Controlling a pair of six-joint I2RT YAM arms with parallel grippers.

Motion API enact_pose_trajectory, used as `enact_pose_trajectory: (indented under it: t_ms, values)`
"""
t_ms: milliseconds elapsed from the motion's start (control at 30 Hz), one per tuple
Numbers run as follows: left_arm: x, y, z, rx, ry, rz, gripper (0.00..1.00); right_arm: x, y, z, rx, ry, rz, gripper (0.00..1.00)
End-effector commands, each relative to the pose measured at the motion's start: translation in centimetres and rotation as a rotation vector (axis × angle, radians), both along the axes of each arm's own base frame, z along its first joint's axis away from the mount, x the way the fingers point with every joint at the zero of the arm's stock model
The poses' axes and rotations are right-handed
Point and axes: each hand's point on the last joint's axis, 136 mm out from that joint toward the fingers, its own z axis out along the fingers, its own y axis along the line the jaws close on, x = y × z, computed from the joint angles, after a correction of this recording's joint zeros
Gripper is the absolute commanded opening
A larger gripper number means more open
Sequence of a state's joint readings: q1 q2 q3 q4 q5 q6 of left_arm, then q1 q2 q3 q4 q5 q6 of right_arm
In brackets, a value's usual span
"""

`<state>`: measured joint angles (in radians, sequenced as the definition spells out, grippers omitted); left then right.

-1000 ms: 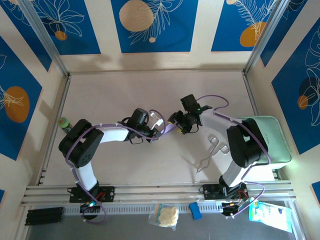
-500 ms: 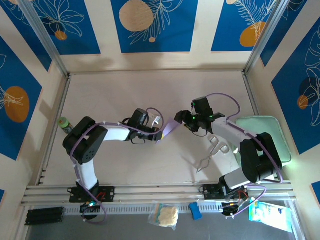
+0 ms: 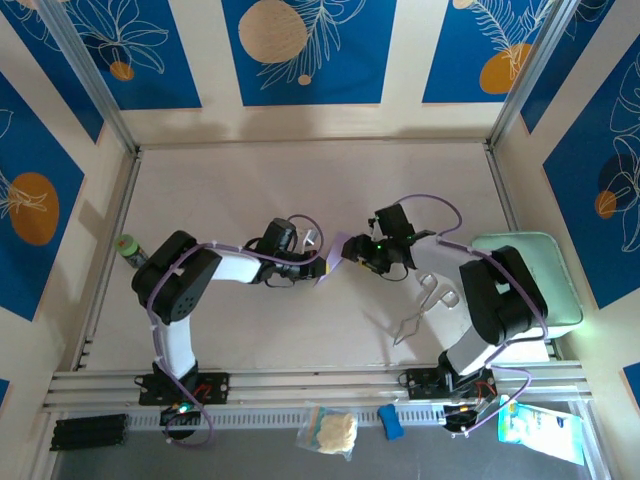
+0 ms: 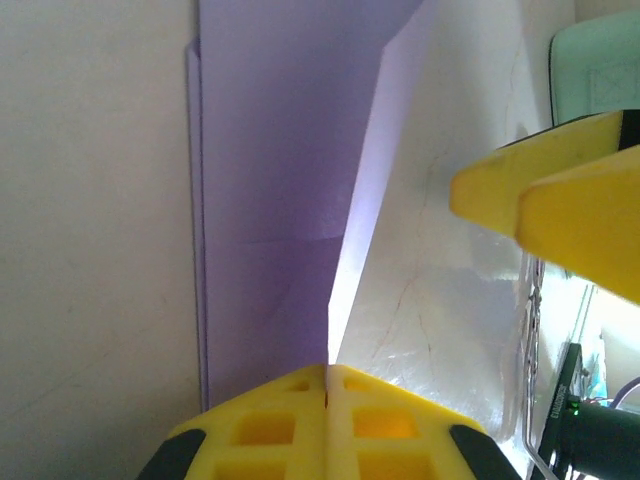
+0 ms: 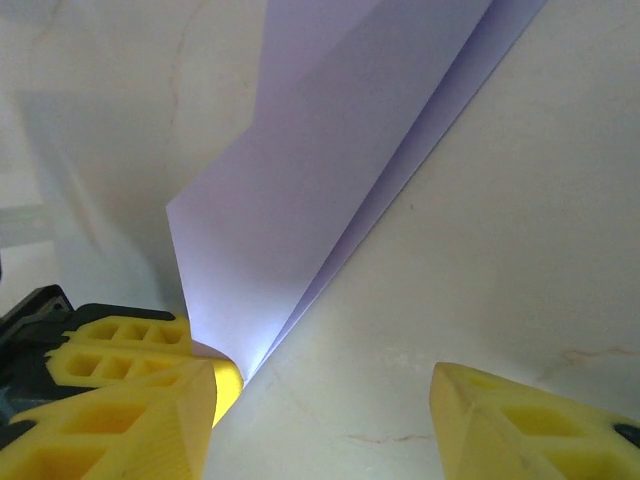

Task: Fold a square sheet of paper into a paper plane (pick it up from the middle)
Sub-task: Fold the wing for the fifth time at the center of the table.

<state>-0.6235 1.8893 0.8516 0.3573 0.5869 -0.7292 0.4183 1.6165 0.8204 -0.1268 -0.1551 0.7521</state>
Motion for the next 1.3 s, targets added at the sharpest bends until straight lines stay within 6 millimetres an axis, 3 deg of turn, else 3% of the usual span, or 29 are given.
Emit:
enact_pose_trajectory:
  t_ms: [0,400,767,1267]
  values:
    - [0.2,0.0,-0.1,-0.034,0.050,0.023,0.00,0.5,1.0,0.3,-0.004,-0.016,0.051,0.58]
    - [0.2,0.1,-0.3,-0.055,0.072,0.041,0.00,1.5,2.0,-1.9,-0.036,0.040,0.076,0.56]
    - [0.2,0.4,-0.7,-0.055,0.081,0.052,0.04,1.4,1.0,-4.9,-0.144,0.174,0.003,0.52]
    - [0.1,0.7,-0.3,-0.062,0.066,0.062,0.18,0.6,-0.5,-7.3,-0.321,0.307,-0.074,0.59]
